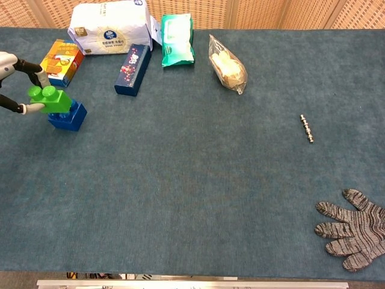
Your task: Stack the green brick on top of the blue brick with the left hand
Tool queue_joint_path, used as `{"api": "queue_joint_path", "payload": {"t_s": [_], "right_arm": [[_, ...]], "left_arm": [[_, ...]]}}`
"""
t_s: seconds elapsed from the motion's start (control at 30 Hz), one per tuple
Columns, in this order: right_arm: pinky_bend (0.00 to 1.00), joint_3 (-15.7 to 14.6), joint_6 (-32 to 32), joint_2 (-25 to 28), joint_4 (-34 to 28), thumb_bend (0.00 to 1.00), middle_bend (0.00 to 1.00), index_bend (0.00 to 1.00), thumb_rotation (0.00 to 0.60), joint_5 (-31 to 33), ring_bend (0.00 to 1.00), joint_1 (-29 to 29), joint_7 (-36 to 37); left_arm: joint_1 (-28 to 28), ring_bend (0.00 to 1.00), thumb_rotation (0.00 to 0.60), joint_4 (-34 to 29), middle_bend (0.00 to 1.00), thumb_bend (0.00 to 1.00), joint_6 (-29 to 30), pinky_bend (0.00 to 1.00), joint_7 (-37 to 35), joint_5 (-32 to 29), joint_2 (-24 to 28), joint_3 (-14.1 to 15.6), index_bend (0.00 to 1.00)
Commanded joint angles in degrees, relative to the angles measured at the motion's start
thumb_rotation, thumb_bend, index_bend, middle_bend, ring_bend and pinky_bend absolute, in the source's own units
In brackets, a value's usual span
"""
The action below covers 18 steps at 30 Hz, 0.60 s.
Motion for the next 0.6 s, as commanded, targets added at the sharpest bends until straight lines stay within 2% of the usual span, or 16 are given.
{"api": "queue_joint_path", "payload": {"t_s": [0.03, 0.3, 0.6], "right_arm": [[0.28, 0.01, -0.08, 0.00, -0.13, 0.23, 0.47, 0.39, 0.600, 0.12, 0.29, -0.02, -0.20], [0.28, 0.02, -0.12, -0.06, -1.20, 0.23, 0.47, 0.39, 0.600, 0.14, 0.29, 0.01, -1.53], [0.28, -0.01, 0.30, -0.09, -1.92, 0.23, 0.47, 0.39, 0.600, 0.67, 0.29, -0.50, -2.55]], "left_arm": [[-1.31, 0.37, 0.600, 2.44, 0.49, 0.29, -0.14, 0.25, -2.53, 2.14, -1.13, 0.90, 0.51], [-3.77, 0.37, 0.600, 7.75, 0.49, 0.29, -0.21, 0.25, -5.51, 5.38, -3.80, 2.22, 0.51], [-5.23, 0.37, 0.600, 12.46, 0.49, 0.29, -0.91, 0.25, -8.42, 5.71, -5.94, 3.11, 0.52]]}}
